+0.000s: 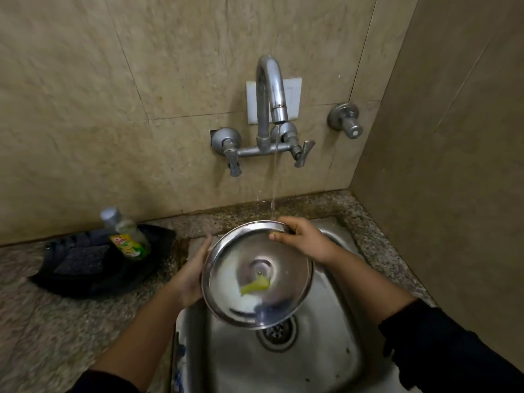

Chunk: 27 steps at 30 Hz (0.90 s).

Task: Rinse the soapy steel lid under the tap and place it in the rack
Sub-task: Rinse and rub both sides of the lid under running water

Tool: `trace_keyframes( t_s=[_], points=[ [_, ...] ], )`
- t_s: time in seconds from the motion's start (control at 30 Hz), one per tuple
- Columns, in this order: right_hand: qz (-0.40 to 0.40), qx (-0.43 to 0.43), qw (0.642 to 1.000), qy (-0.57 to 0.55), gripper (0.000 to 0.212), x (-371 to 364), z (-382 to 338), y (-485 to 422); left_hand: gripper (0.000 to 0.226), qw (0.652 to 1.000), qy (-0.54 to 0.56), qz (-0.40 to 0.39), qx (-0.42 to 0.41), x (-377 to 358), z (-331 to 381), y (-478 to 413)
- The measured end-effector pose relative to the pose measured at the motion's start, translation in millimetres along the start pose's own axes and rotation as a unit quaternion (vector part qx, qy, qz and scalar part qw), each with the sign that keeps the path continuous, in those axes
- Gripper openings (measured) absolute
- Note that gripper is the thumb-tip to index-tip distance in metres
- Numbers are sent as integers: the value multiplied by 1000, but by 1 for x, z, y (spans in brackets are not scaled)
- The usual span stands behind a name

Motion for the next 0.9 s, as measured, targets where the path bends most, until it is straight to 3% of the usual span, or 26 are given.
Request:
trace_keyframes(
  t_s=[0.13,0.2,0.27,0.3,0.4,0.47,0.53,0.63,0.8,0.9],
  points=[
    [1,-78,988,-135,14,8,15,-11,51,994,-81,2,-78,-9,21,1],
    [17,-88,989,-114,17,10,13,-19,46,988,-95,51,-114,-9,29,0],
    [25,-63,998,-4,8,11,0,-28,41,981,-99,90,-142,-11,35,-1],
    [32,-46,995,80,18,8,-8,-35,37,976,-110,103,-158,-14,38,-2],
    [-29,22,938,344,30,-27,-27,-58,36,967,-130,112,-188,-33,47,-3],
    [-64,65,900,426,32,-47,-27,-64,34,971,-89,111,-191,-41,46,-6],
    [-8,53,902,428,36,-24,-26,-62,33,971,-45,127,-196,-34,47,-5],
    [73,-38,953,290,42,26,-17,-54,34,965,-57,150,-207,-20,47,-5],
    [-101,39,925,363,23,-27,-21,-70,33,960,-110,130,-224,-30,59,-7],
    [-19,23,966,257,22,5,-24,-66,35,958,-80,155,-229,-25,59,-7]
  ],
)
Point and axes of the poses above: each hand's wrist, its own y-axis away from the middle knuckle, its own x-axis out of the back of the hand, z = x × y, the point moved 6 cm from there along -y, towards the middle knuckle, and after that the axes turned 15 degrees about -y, right-handed, at the moved point
